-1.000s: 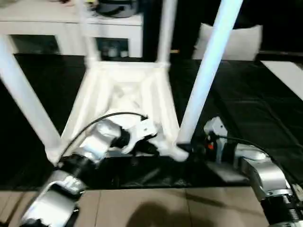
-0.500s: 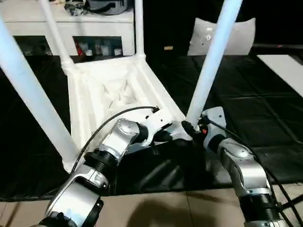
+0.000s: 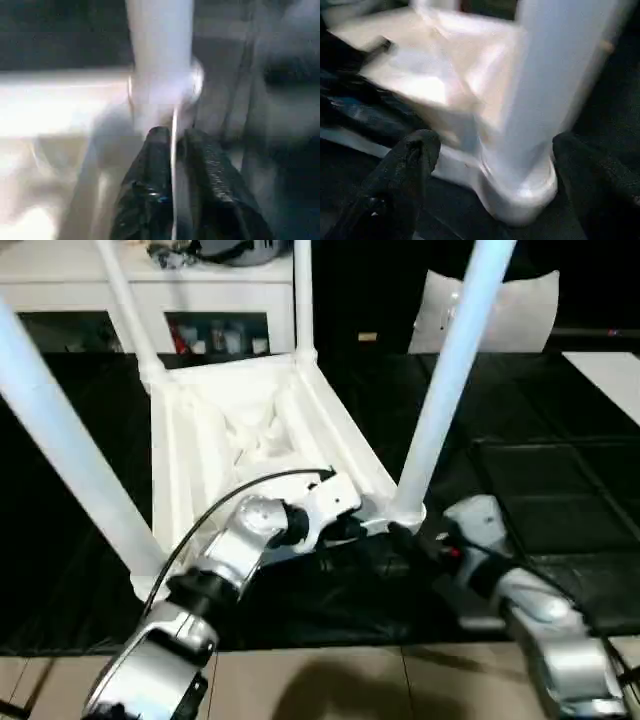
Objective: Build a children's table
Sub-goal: Rotate leg to tighten
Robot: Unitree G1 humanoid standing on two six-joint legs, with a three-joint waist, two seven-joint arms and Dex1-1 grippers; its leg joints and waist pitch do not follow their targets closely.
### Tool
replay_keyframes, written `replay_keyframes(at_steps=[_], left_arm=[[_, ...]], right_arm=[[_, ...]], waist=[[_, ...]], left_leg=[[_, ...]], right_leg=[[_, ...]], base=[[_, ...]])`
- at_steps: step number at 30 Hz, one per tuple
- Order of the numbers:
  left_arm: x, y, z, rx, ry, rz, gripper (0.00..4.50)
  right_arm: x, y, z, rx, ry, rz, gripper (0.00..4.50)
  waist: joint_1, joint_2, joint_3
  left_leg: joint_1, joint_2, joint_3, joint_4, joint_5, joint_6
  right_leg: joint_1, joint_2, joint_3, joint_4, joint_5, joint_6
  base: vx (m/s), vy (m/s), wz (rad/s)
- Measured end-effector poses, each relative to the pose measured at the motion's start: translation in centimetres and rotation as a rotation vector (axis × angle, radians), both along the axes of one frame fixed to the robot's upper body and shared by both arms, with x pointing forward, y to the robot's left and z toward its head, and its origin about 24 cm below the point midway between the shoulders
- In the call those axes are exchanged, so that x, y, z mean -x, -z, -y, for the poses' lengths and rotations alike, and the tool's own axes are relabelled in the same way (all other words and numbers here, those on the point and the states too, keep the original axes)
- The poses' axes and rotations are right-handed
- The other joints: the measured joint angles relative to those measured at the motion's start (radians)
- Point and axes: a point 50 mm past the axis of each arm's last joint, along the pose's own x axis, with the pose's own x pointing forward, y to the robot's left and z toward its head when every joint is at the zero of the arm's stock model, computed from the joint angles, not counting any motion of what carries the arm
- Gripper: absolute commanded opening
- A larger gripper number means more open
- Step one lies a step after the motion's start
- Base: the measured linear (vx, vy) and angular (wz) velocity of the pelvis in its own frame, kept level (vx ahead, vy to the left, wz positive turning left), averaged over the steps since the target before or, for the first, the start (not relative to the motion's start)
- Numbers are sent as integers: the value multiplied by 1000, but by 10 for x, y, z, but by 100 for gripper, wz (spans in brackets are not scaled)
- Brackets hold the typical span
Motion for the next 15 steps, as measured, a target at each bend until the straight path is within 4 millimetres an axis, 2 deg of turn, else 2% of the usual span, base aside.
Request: replay_keyframes(at_steps=[3, 5, 6, 7, 8, 11, 12, 15], left_arm=[[2, -13, 5, 64, 12, 42, 92], [3, -15, 5, 83, 3, 48, 96], [4, -14, 3, 98, -26, 43, 101], [7, -13, 0, 115, -57, 33, 127], [11, -11, -5, 146, -93, 17, 127], [23, -6, -12, 185, -138, -28, 138], [28, -7, -16, 203, -147, -31, 171], [35, -14, -21, 227, -154, -20, 178]], right_arm=[[5, -15, -9, -81, -79, 42, 449], [7, -22, -13, -117, -111, 67, 450], [8, -26, -16, -154, -124, 76, 450], [9, -29, -20, -185, -137, 79, 450], [9, -34, -24, -219, -150, 89, 450], [5, -50, -31, -262, -174, 124, 450], [2, -53, -34, -279, -174, 127, 450], [0, -56, -38, -296, -171, 119, 450]], waist=[[-1, -1, 0], [-3, -2, -1], [-6, -3, -1], [-9, -4, 0], [-14, -5, 0], [-15, -8, 2], [-15, -9, 2], [-13, -13, 2]], left_leg=[[2, 0, 0, -1, 0, 0], [2, -1, 1, -1, -1, 1], [2, -1, 1, -1, -1, 1], [2, -1, 1, -1, -1, 1], [2, -1, 1, -1, -1, 1], [2, 0, 1, -1, 0, 0], [2, 0, 1, -1, 0, 0], [2, 0, 1, -1, 0, -1]], right_leg=[[4, 0, 0, -8, 4, 2], [5, 0, 1, -9, 5, 3], [5, 0, 1, -9, 5, 3], [5, 0, 1, -9, 5, 3], [4, 0, 1, -8, 5, 2], [4, 0, 1, -8, 6, 1], [5, 0, 1, -8, 6, 1], [5, 0, 1, -8, 6, 1]], base=[[0, 0, 0], [0, 0, 0], [0, 0, 0], [0, 0, 0], [0, 0, 0], [0, 0, 0], [0, 0, 0], [0, 0, 0]])
